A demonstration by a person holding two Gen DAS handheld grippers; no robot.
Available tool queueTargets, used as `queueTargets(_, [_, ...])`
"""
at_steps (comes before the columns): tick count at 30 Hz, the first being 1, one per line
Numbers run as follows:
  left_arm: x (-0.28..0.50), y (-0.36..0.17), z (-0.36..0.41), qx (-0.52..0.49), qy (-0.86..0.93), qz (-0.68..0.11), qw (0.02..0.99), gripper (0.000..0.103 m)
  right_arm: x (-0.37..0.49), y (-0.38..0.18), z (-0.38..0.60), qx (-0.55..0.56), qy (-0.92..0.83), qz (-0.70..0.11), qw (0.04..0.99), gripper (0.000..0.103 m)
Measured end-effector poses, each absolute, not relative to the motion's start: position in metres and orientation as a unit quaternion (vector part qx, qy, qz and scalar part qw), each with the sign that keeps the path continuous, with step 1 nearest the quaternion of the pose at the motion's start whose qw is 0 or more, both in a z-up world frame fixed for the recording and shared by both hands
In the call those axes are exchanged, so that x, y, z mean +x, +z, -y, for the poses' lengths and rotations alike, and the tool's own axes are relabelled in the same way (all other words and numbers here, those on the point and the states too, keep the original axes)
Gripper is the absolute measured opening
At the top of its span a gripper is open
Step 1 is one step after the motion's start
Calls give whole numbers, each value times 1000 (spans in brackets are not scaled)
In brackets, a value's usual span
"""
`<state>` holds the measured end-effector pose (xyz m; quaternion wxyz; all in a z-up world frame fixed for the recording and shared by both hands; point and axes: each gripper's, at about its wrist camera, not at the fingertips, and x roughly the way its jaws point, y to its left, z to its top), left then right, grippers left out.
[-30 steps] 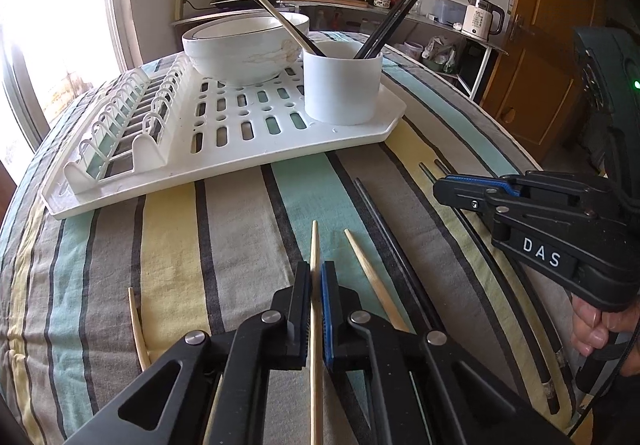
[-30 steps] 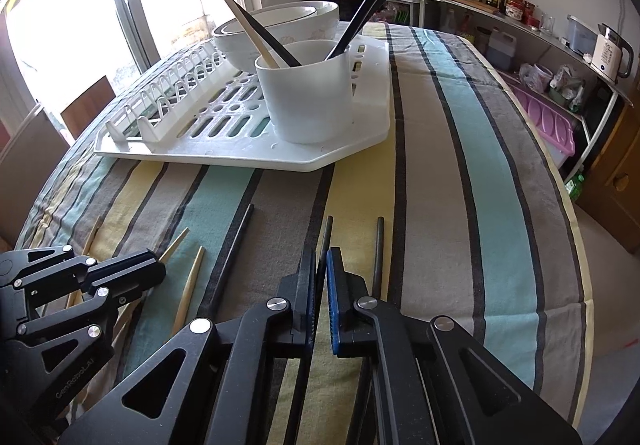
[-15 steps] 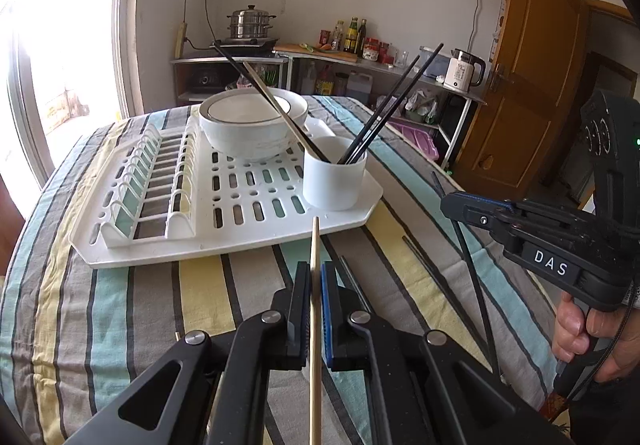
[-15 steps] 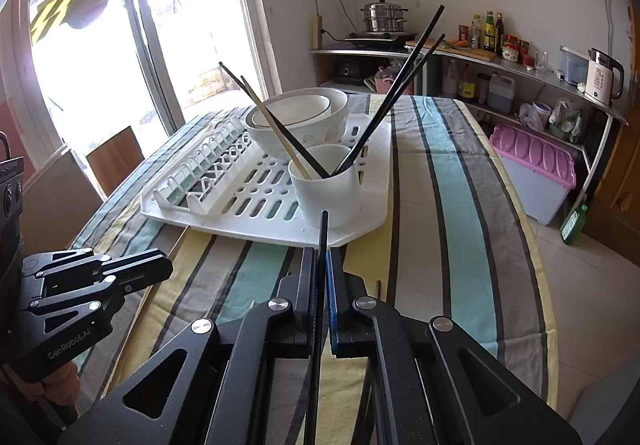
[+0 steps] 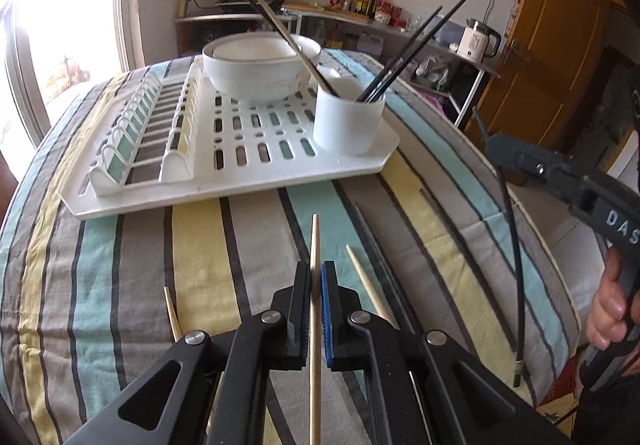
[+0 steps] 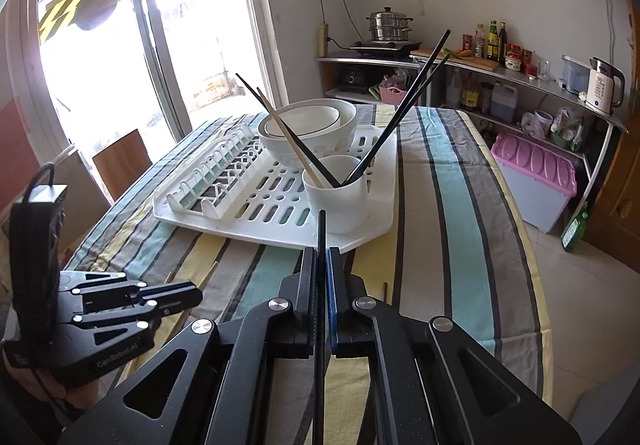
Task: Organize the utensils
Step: 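Lift the left tool's wooden chopstick toward the white cup while the right tool carries its black one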
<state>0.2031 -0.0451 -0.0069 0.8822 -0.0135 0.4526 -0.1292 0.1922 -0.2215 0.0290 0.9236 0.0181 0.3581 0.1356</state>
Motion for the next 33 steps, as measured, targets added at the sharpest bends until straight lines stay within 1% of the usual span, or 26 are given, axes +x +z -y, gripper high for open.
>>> queueTargets(5, [211, -37, 47, -2, -117, -490, 864, 5, 198, 13, 218, 13, 137, -381, 914, 4])
queueTargets(11, [218, -38, 52, 28, -115, -491, 863, 7, 205, 1, 222, 19, 135, -396, 908, 4])
queueTargets(15, [226, -36, 59, 51, -112, -491, 862, 11, 208, -1, 226, 22, 134, -398, 907, 4])
queueTargets(20, [231, -35, 69, 84, -115, -483, 864, 11, 208, -1, 228, 24, 131, -398, 907, 4])
queueTargets(24, [236, -35, 68, 77, -117, -488, 862, 4, 208, 0, 228, 26, 132, -396, 908, 4])
queueTargets(28, [235, -21, 65, 66, -118, -471, 872, 4, 204, 5, 229, 27, 134, -389, 911, 4])
queueTargets(33, [226, 17, 55, 44, -118, -428, 895, 4, 199, 20, 232, 32, 134, -369, 919, 4])
